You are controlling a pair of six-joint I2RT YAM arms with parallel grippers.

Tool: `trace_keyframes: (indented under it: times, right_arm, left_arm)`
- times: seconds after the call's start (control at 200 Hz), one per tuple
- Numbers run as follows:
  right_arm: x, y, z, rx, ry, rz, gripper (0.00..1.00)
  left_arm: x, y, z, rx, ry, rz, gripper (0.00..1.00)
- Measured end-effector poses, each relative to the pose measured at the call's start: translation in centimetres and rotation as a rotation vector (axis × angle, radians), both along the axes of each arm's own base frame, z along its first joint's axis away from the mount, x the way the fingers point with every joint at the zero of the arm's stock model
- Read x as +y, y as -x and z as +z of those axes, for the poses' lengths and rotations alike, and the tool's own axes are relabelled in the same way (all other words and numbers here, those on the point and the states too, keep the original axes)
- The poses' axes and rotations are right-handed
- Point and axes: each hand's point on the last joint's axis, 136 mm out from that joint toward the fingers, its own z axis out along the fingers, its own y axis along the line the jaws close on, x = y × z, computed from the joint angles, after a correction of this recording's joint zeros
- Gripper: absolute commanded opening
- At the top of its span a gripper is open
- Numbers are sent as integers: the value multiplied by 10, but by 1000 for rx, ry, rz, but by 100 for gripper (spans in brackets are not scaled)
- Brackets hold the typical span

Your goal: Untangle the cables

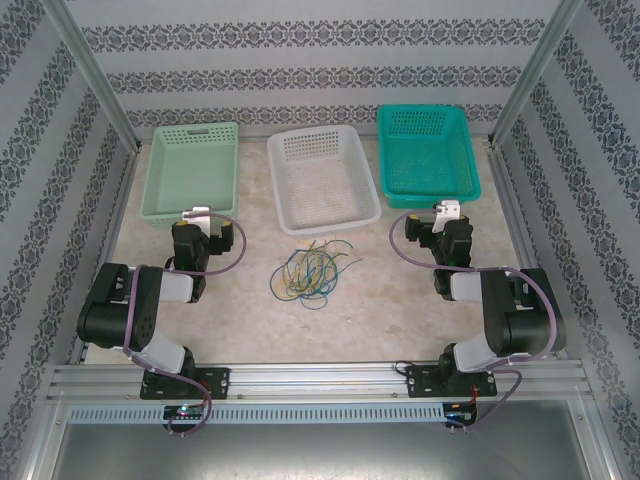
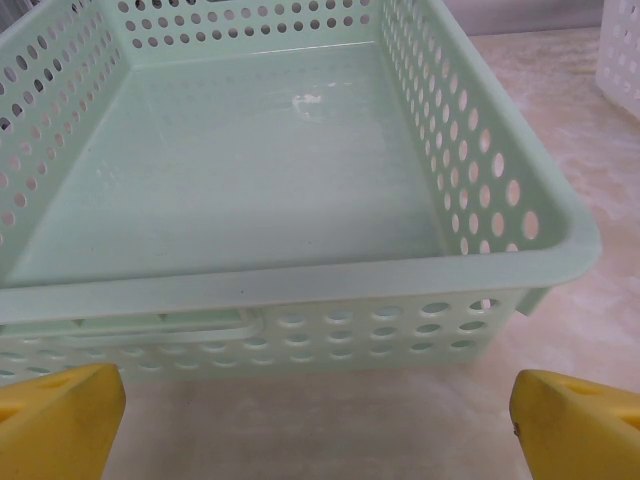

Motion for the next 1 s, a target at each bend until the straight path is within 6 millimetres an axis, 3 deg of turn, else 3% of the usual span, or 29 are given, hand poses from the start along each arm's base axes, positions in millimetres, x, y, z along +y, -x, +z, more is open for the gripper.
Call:
trace_keyframes:
  times: [0.285,0.52,0.585,0.679,0.769,0.899,0.999]
  right_arm:
    - [0,0,0,0,0,0,98]
    - [5,1,3,-4,9,13,92]
    - [12,6,10,-15,24,27,92]
    - [22,15,28,-4,14,45,92]
    - [32,18,52,-1,14,61,92]
    - [64,33,67,52,25,145,91]
    - [73,45,67,130,-18,173,85]
  left_arm:
    - [-1,0,0,0,3,-5,99]
    - [-6,6,2,33,18,-39,100]
    - [-5,10,17,46,41,-24,100]
    - [-9,14,57,-5,63,-20,100]
    - [-18,30,85,-57,64,-25,100]
    - [-21,52,98,-69,99,-18,100]
    - [-28,58,92,-26,149,-31,100]
